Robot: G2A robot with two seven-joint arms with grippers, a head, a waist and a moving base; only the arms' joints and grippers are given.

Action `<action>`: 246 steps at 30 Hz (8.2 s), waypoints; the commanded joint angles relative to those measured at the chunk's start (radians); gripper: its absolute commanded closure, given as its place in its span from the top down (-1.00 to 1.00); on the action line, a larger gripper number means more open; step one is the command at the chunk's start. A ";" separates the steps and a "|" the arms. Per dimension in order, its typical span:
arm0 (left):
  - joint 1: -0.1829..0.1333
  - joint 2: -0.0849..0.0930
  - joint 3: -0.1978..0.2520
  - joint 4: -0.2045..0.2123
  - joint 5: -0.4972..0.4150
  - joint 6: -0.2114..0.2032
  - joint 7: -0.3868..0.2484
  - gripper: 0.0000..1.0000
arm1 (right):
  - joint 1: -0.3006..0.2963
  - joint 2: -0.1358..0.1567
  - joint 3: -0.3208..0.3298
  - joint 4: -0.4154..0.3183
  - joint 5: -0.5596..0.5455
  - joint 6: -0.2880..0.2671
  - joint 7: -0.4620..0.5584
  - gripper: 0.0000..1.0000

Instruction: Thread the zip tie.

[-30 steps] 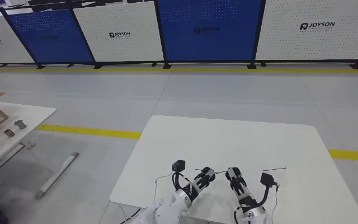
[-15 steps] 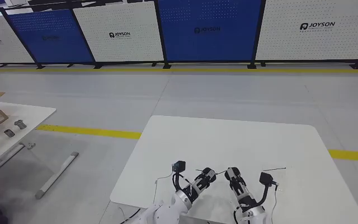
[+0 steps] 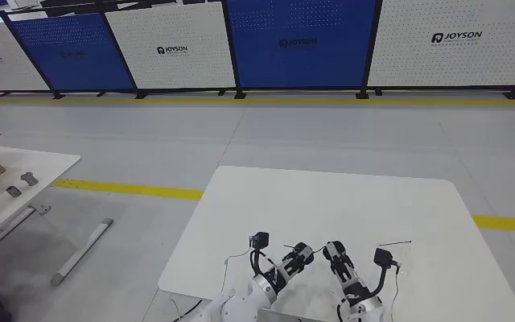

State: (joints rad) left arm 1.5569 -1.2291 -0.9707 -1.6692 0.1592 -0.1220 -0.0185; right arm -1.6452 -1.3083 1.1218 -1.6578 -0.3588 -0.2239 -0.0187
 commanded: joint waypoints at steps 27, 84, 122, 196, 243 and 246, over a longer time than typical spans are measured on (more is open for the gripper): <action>0.007 0.002 -0.020 -0.003 -0.020 -0.010 0.011 0.06 | -0.016 -0.002 0.017 -0.004 -0.011 0.018 -0.027 -1.00; 0.017 0.002 -0.014 -0.010 0.004 -0.027 0.016 -0.60 | -0.011 -0.008 0.024 0.013 -0.029 -0.009 -0.030 -1.00; 0.022 0.004 -0.017 -0.023 0.004 -0.041 -0.010 -1.00 | -0.015 -0.012 0.012 -0.004 -0.053 0.004 -0.007 -1.00; 0.031 -0.024 -0.026 -0.146 -0.350 0.066 0.055 -1.00 | 0.016 0.007 -0.020 -0.018 -0.752 0.162 -0.051 -0.08; 0.025 -0.031 -0.001 -0.115 -0.280 0.078 0.055 -1.00 | 0.025 0.012 -0.016 -0.041 -0.713 0.066 -0.040 -1.00; 0.026 -0.031 -0.002 -0.114 -0.283 0.074 0.056 -1.00 | 0.026 0.012 -0.018 -0.037 -0.719 0.065 -0.038 -1.00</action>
State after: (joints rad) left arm 1.5824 -1.2602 -0.9724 -1.7837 -0.1218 -0.0460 0.0374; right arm -1.6194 -1.2960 1.1046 -1.6964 -1.0757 -0.1579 -0.0582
